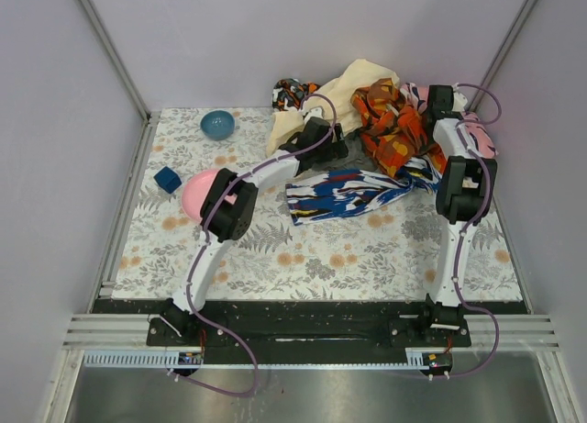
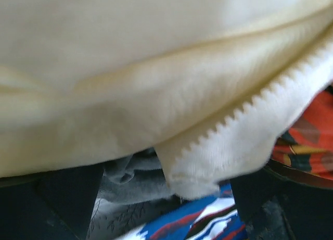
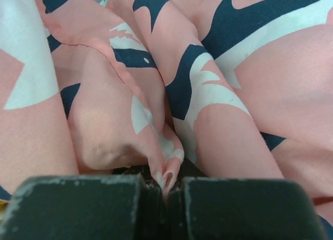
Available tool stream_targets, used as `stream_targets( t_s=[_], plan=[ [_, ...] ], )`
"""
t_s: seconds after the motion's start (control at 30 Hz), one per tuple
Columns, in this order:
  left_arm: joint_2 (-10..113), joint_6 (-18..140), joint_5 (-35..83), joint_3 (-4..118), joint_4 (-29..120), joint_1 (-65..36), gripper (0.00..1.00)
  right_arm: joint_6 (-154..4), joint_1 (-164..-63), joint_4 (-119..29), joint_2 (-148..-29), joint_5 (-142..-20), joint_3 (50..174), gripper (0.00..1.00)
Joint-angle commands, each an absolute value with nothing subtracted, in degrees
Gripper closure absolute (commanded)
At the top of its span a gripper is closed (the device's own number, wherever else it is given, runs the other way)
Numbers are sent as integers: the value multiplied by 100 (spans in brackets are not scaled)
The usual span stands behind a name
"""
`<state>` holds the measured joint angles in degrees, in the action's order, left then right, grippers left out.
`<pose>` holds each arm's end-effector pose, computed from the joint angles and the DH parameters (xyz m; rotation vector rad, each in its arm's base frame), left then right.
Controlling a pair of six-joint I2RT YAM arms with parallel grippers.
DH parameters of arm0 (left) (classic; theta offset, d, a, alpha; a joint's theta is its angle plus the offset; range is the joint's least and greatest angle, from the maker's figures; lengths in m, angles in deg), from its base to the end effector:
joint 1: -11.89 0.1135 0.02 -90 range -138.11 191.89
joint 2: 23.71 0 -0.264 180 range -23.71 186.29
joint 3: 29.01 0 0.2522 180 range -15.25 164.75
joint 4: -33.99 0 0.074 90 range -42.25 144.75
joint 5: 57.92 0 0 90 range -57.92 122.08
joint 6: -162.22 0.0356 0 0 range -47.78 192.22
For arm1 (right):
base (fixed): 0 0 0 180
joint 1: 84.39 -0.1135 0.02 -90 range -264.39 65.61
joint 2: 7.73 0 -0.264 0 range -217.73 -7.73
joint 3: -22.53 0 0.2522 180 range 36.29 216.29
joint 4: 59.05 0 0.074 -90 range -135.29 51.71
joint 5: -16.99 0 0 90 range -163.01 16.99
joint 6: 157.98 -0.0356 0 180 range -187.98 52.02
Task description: Pick out a specific cloth from the pile
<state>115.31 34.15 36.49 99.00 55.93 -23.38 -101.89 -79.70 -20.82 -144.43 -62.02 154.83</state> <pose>0.4578 -0.3204 0.1789 -0.1006 2.2162 -0.6514 0.5414 -0.0512 0.2014 0.8504 2.1353 0.0403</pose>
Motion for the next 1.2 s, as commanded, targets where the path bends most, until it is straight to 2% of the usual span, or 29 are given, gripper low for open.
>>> stream_targets(
  t_s=[0.0,0.1,0.3,0.37,0.47,0.5,0.57,0.7,0.93,1.17],
  plan=[
    [12007,3074,4087,10532,5487,-2309,4,-10112,-8061,-2305,-14071,-6456,14986,100],
    [12315,2925,4070,10866,5434,-2318,10,-10199,-8061,-2489,-13939,-6632,14757,100],
    [12361,2853,3762,11140,5337,-2336,57,-10393,-8061,-2753,-14027,-6949,14589,100],
    [12133,2958,3675,10895,5294,-2371,68,-10481,-8061,-2806,-14079,-7010,14563,100],
    [11597,3082,3376,10377,5066,-2432,76,-10586,-8061,-2929,-14150,-7090,14493,100],
    [11430,3152,3271,10201,5030,-2450,82,-10604,-8061,-2929,-14159,-7029,14492,100],
    [11069,3257,3026,9911,5038,-2494,99,-10613,-8061,-2938,-14132,-6941,14457,100],
    [10182,3372,2613,9330,5161,-2547,100,-10630,-8061,-3043,-14062,-6826,14325,100],
    [8653,3556,714,8733,5126,-2582,100,-10683,-8061,-3008,-14141,-6598,14334,100],
    [6781,4206,834,7713,5109,-2836,100,-10701,-8061,-3008,-14167,-6685,14325,100]
  ],
)
